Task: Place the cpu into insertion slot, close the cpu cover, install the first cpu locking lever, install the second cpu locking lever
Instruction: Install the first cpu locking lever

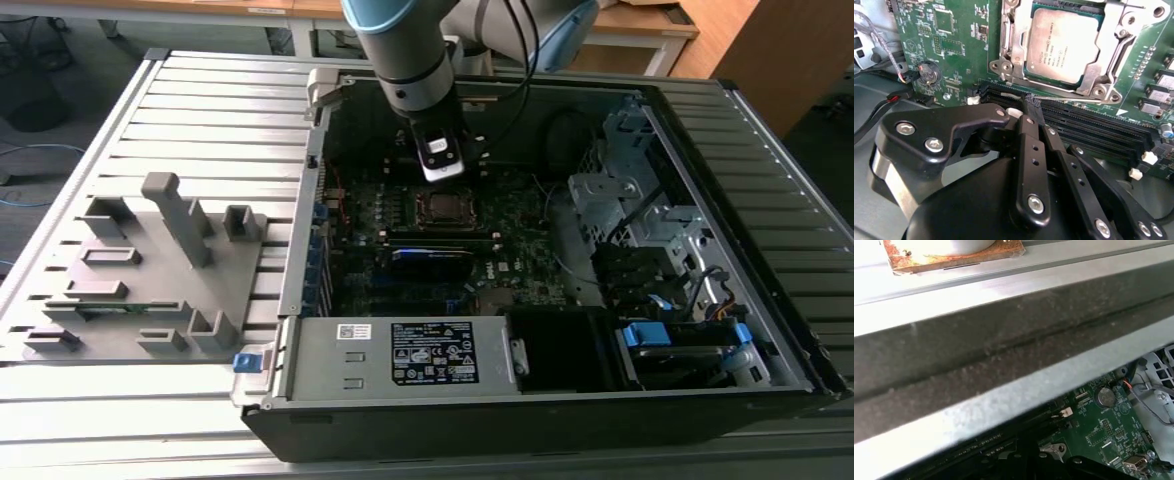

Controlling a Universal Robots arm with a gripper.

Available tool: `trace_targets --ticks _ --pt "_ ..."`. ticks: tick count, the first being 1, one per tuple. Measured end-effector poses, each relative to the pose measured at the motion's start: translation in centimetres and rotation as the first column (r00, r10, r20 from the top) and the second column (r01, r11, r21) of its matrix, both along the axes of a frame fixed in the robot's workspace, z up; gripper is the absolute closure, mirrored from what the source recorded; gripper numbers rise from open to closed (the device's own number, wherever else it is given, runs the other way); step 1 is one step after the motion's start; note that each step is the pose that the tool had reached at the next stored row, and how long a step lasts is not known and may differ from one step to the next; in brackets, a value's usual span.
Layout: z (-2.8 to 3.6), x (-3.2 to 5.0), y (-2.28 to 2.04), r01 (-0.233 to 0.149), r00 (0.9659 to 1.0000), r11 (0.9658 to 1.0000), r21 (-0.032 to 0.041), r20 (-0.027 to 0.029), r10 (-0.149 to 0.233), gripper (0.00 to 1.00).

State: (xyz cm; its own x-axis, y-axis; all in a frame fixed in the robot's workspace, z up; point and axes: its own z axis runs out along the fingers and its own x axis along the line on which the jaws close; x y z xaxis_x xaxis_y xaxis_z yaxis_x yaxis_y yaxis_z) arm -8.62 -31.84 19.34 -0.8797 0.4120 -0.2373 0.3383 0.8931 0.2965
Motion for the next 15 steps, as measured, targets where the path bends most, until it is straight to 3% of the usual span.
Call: trace_targets --ticks 11,15 --pt "-0.26 0.00 0.07 0.000 1.0000 1.0000 -0.0015 0.0053 0.000 0.89" --pt "-0.35 0.00 -0.11 0.000 1.0000 1.0000 -0.0019 0.0091 0.000 0.89"
